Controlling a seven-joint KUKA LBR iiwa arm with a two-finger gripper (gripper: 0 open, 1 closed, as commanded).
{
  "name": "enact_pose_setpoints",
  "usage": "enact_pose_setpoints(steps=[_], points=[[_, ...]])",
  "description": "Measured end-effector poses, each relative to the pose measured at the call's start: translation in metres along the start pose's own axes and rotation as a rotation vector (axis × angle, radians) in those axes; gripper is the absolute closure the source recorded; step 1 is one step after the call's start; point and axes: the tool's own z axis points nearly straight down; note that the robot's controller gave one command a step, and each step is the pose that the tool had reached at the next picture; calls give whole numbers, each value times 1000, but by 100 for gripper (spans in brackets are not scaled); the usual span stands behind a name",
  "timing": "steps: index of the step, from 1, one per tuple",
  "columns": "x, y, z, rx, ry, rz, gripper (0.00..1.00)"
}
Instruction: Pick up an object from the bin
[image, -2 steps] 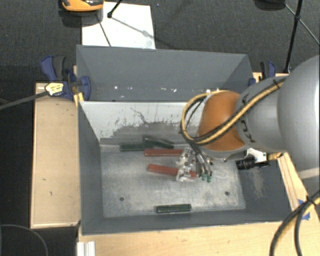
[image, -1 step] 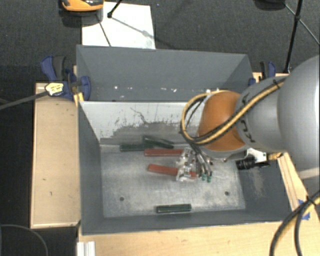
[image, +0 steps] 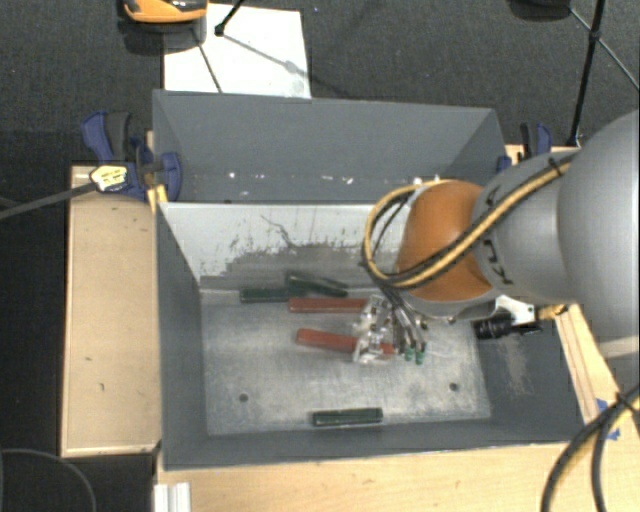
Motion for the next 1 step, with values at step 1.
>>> enact_pose_setpoints(steps=[1], points=[[0, 0, -12, 0, 2, -1, 100]])
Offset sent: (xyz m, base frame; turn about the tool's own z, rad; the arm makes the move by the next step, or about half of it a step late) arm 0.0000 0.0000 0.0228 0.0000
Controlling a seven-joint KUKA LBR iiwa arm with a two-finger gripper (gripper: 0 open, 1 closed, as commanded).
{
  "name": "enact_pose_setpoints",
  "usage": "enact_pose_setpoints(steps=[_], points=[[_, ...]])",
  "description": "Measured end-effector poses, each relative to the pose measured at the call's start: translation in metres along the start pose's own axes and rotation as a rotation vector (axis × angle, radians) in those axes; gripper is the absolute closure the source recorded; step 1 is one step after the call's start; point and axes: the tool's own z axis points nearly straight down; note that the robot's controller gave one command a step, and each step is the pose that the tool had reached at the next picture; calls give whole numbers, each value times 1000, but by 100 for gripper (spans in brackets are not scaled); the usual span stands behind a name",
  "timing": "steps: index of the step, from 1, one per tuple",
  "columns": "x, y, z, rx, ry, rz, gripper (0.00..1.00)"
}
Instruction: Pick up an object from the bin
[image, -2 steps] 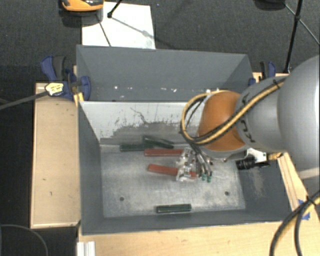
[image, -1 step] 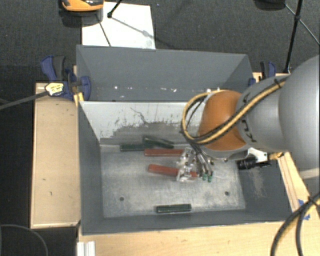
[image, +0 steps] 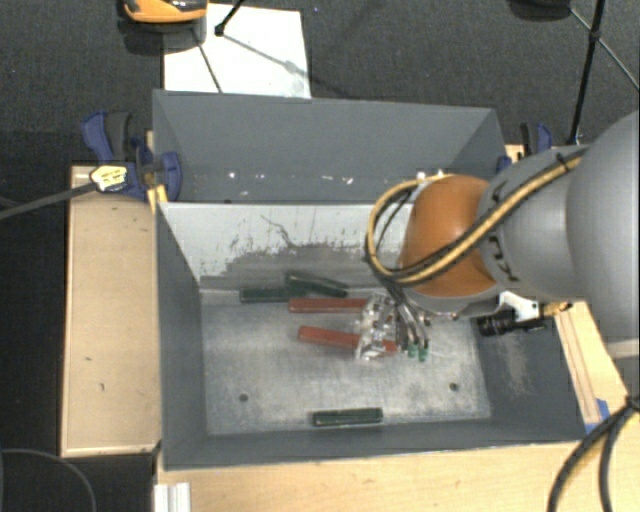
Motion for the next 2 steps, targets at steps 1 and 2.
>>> enact_pose_setpoints(steps=[1, 2], points=[[-1, 0, -11, -1, -4, -1, 100], [0, 0, -20, 0, 0, -2, 100]])
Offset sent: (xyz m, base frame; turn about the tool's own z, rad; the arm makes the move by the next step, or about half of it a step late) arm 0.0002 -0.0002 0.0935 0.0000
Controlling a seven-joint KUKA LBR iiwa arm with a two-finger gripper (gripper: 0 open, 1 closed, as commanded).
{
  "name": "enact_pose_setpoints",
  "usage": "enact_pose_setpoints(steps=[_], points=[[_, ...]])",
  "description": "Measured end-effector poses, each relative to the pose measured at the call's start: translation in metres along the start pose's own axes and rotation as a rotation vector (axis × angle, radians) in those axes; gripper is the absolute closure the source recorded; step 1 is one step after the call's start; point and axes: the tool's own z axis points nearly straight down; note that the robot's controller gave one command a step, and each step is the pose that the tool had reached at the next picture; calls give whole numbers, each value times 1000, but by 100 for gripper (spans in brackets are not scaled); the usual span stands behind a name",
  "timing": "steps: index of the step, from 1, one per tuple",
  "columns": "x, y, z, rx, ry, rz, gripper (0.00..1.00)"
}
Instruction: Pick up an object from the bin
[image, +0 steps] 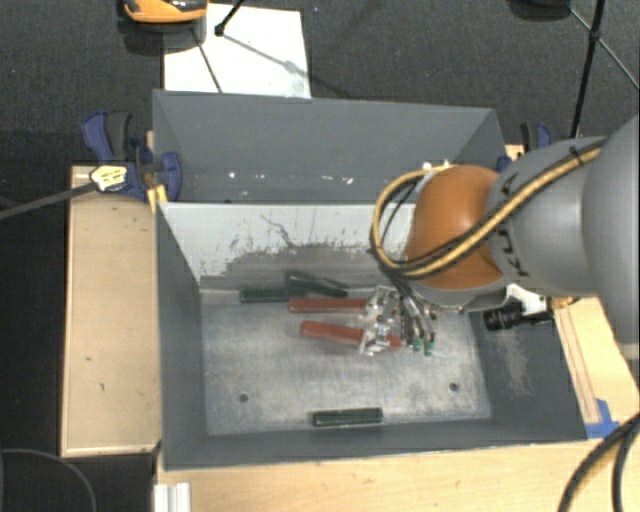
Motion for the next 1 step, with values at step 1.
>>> enact_pose_setpoints(steps=[1], points=[[2, 0, -21, 2, 6, 0, 100]])
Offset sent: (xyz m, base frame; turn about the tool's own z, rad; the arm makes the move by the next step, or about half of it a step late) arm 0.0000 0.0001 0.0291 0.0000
